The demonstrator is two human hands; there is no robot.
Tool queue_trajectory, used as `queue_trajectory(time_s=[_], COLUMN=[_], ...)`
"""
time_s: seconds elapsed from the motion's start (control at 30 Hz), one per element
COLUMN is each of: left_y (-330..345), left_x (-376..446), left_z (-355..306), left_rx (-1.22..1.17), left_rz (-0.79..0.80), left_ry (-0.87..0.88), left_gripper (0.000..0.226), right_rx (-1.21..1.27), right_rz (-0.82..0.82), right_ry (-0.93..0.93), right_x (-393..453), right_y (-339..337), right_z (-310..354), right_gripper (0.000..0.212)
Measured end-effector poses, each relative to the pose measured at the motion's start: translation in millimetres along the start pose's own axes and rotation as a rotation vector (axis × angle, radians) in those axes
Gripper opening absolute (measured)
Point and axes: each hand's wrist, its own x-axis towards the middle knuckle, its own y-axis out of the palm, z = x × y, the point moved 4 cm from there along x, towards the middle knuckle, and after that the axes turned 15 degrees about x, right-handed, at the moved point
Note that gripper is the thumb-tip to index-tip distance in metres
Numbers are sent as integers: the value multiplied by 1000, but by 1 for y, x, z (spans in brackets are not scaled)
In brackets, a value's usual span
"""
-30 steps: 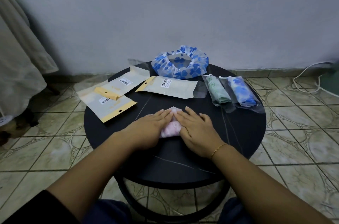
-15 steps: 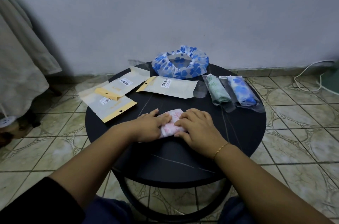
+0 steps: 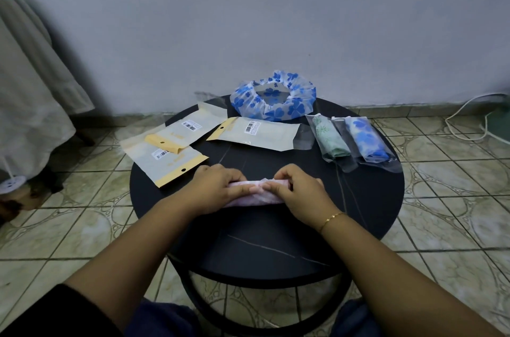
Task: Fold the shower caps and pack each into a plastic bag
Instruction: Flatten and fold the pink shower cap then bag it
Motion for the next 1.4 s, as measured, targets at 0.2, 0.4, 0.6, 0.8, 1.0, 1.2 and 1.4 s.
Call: queue_trajectory(time_s=[0.2, 0.4, 0.6, 0.8, 1.0, 1.2, 1.4], left_y=[6, 8, 3, 25, 44, 46, 45], left_x=[9, 12, 4, -27, -39, -34, -32], left_z=[5, 7, -1, -55, -50, -49, -45], left_rx=[109, 326, 357, 355, 285, 285, 228], left_rz=[-52, -105, -379, -239, -30, 16, 50], left_ry=[-61, -95, -97, -111, -152, -156, -205], left_gripper=[56, 65, 48, 76, 72, 85, 71], right_rx=[10, -278, -598, -604, -580, -564, -502], right_rz=[-149, -369, -139, 139, 222, 241, 291], right_ry=[81, -139, -424, -254, -187, -144, -78], right_x=[6, 7, -20, -21, -22, -19, -13], right_y=[1, 3, 36, 34, 33, 34, 35], right_z=[10, 17, 15, 15, 12, 11, 10], right_gripper=[37, 32, 50, 82, 85, 89, 67])
